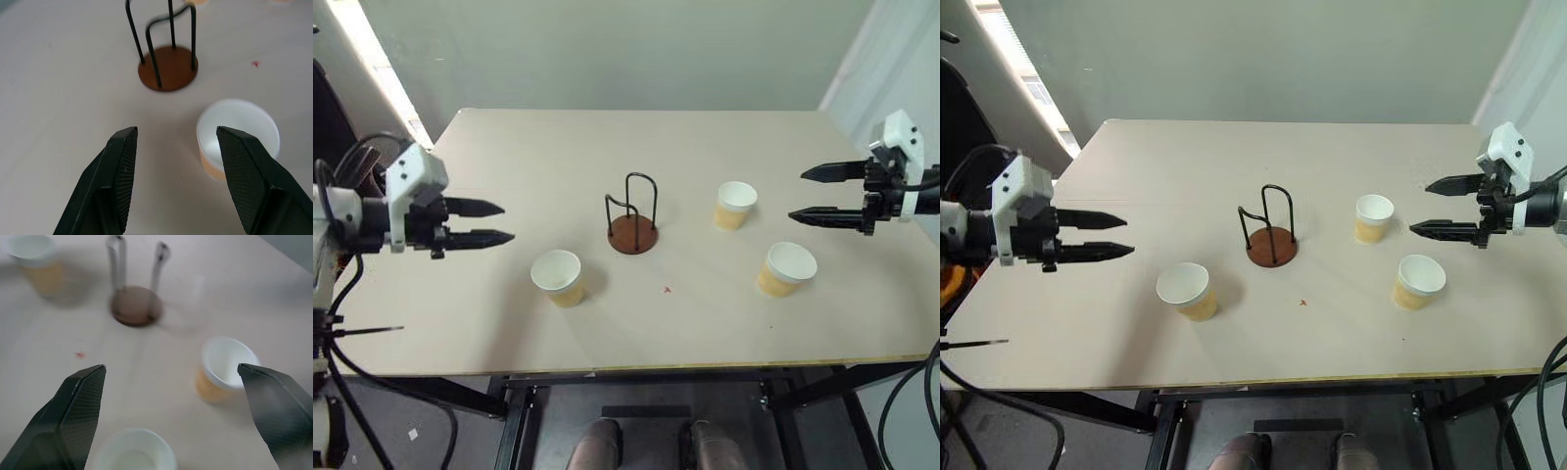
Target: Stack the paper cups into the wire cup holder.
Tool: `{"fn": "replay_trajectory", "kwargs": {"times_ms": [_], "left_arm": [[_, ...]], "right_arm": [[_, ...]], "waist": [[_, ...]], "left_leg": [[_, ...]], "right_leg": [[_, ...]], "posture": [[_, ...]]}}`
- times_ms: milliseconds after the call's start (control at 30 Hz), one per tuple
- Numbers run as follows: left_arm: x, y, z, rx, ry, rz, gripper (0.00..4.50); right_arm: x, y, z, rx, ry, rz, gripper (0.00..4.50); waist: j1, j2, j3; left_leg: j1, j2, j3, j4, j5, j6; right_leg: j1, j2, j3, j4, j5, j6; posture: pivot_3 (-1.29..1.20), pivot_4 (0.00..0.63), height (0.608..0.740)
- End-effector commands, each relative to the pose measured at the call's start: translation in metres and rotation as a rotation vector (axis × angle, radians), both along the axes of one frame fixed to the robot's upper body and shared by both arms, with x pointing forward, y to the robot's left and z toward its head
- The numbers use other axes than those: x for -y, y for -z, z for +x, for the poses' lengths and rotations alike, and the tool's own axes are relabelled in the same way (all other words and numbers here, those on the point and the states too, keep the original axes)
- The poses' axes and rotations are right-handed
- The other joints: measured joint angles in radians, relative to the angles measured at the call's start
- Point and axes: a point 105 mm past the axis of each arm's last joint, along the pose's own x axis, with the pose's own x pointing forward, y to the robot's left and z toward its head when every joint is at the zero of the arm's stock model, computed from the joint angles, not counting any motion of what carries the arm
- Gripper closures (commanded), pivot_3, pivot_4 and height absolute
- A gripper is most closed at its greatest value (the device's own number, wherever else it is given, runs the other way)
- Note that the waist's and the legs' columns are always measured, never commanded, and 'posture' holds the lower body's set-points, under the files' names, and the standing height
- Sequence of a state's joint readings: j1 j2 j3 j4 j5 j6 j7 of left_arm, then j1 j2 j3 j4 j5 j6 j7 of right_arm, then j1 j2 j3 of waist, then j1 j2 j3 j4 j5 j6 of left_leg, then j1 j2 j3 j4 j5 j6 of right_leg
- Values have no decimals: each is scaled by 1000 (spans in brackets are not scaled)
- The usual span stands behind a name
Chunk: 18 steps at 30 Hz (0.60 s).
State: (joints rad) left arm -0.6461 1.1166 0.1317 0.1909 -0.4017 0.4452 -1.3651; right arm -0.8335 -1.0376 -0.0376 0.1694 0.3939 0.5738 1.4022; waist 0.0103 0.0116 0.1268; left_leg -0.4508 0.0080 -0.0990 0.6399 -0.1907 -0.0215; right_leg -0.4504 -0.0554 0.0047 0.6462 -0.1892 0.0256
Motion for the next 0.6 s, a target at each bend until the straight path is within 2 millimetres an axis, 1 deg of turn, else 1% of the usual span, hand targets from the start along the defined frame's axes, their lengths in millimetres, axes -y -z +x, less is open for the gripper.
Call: {"fn": "replay_trajectory", "kwargs": {"times_ms": [33,100,200,333,400,467,533,600], "left_arm": [[14,-5,11,49,17,2,1776],[23,-3,29,82,-4,11,1776],[41,8,61,104,-36,37,1776],[61,23,87,82,-27,57,1776],[75,32,96,39,10,42,1776],[89,39,99,1,65,39,1776],[96,45,100,-13,104,66,1776],[104,47,102,-26,127,55,1776]], "right_arm": [[-12,-21,-21,40,-90,31,0],[-25,-20,-29,38,-153,28,0],[-45,-22,-37,56,-218,41,0],[-64,-23,-44,67,-267,64,0],[-73,-22,-49,60,-292,70,0],[-77,-19,-54,56,-302,65,0],[-78,-19,-56,58,-297,63,0],[-79,-20,-59,59,-290,67,0]], "waist": [[0,0,0],[9,1,0],[10,0,0],[9,0,0],[10,0,0],[11,0,0],[12,0,0],[11,0,0]], "left_leg": [[0,0,0,0,0,0],[0,-1,0,1,1,1],[1,-1,-1,3,2,1],[-1,-1,-1,8,3,4],[-1,-2,0,8,4,5],[-1,-2,0,8,4,5],[-2,-3,0,8,4,5],[-3,-3,0,8,3,6]], "right_leg": [[0,0,0,0,0,0],[1,0,0,0,0,1],[3,0,-1,0,2,2],[4,-1,0,-2,5,5],[4,-1,0,-2,6,6],[5,-1,0,-3,7,8],[4,-1,0,-3,9,12],[4,-1,0,-4,11,16]], "posture": [[0,150,740],[0,150,740],[0,150,740],[0,150,740],[0,150,740],[0,150,740],[0,150,740],[0,150,740]]}}
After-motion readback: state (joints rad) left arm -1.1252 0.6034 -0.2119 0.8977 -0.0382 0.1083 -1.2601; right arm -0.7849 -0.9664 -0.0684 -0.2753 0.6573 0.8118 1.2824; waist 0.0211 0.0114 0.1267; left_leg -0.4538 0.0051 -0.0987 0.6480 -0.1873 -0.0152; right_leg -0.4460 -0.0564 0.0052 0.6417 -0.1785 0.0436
